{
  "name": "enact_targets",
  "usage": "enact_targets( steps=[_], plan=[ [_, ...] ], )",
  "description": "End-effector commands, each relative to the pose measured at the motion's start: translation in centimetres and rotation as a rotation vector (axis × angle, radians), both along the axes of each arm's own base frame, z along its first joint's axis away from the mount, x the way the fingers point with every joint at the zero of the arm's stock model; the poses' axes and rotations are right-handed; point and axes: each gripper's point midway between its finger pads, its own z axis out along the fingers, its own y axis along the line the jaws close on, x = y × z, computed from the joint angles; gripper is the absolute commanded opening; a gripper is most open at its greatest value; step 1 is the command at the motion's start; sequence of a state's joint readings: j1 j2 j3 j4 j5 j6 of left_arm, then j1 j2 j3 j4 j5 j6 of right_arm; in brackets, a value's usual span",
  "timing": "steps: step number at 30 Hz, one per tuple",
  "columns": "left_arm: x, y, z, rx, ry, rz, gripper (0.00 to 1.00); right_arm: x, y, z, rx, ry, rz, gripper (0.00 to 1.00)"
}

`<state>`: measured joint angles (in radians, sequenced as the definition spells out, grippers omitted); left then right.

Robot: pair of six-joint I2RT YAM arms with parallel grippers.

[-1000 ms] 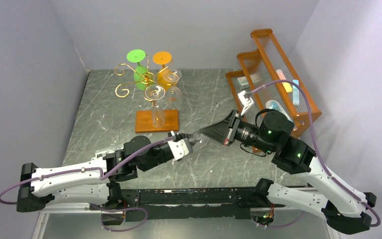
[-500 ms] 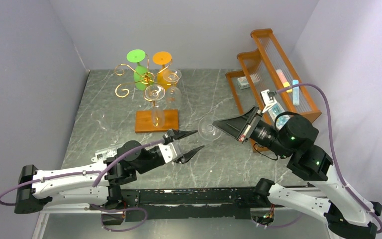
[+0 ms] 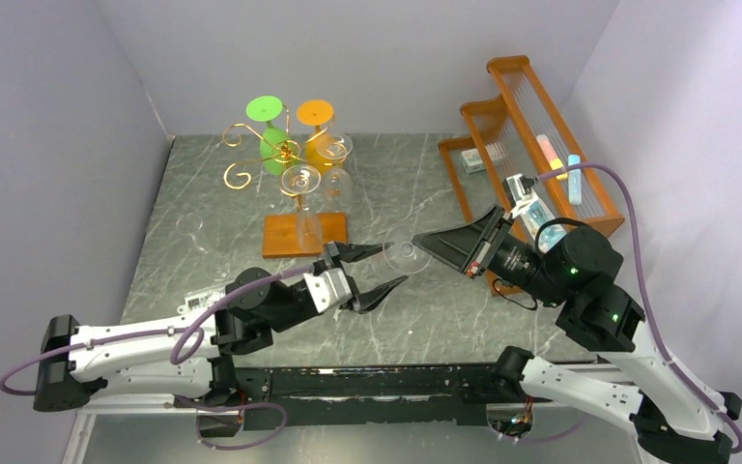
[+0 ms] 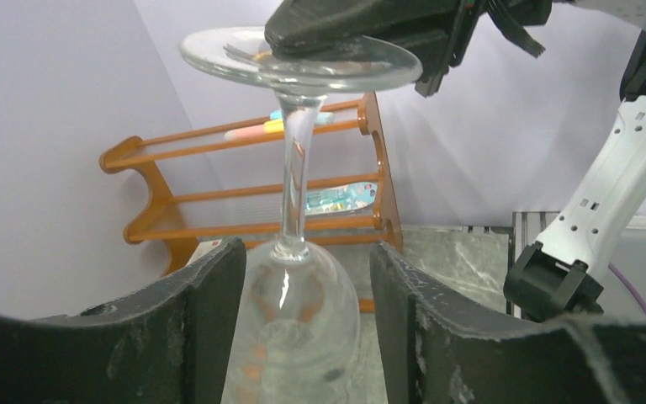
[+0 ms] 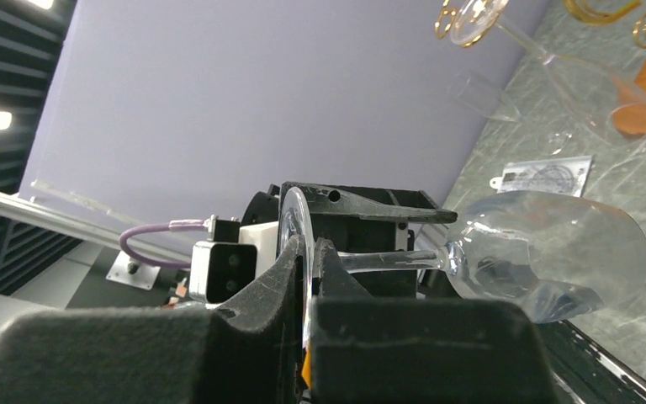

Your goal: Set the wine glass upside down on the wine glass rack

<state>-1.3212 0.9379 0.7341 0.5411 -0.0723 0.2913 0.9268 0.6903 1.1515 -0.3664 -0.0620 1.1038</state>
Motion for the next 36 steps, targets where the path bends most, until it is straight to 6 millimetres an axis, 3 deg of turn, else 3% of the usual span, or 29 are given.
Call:
enact_targets(
  steps=[1,4,9,21,24,27,30,34,36],
  plan=[
    [-0.5,-0.8,3.1,-0.077,-0.029,-0.04,0.56,-1.5,0.1,2.1,0.097,-0.035,0.073,0.0],
    [0.0,-1.6,4.0,-0.061,-0.031,-0.052,0.42,-1.8,0.3,2.2,0.107,-0.043,0.094,0.0],
    [0.7,-1.4,3.7,-0.06,-0.013,-0.079,0.22,-2.0,-0.5,3.2,0.138,-0.069,0.077,0.0],
    [0.9,-1.5,1.2,0.015,-0.021,-0.122,0.33,-2.0,-1.8,4.6,0.208,-0.105,0.036,0.0],
    [0.8,-1.9,0.9,0.039,-0.044,-0.134,0.24,-2.0,-1.6,4.5,0.211,-0.102,0.041,0.0],
    [0.9,-2.3,0.5,0.068,-0.054,-0.141,0.06,-2.0,-1.5,4.3,0.209,-0.098,0.043,0.0],
    [1.4,-2.2,0.5,0.064,-0.034,-0.114,0.05,-1.8,-1.6,4.1,0.195,-0.111,0.03,0.01],
    [3.4,-1.3,0.6,0.061,0.053,-0.002,0.05,-0.8,-1.7,3.1,0.133,-0.137,-0.027,0.53],
    [3.9,-1.0,0.2,0.103,0.093,0.021,0.05,0.0,-1.8,1.9,0.088,-0.131,-0.064,0.67]
  ],
)
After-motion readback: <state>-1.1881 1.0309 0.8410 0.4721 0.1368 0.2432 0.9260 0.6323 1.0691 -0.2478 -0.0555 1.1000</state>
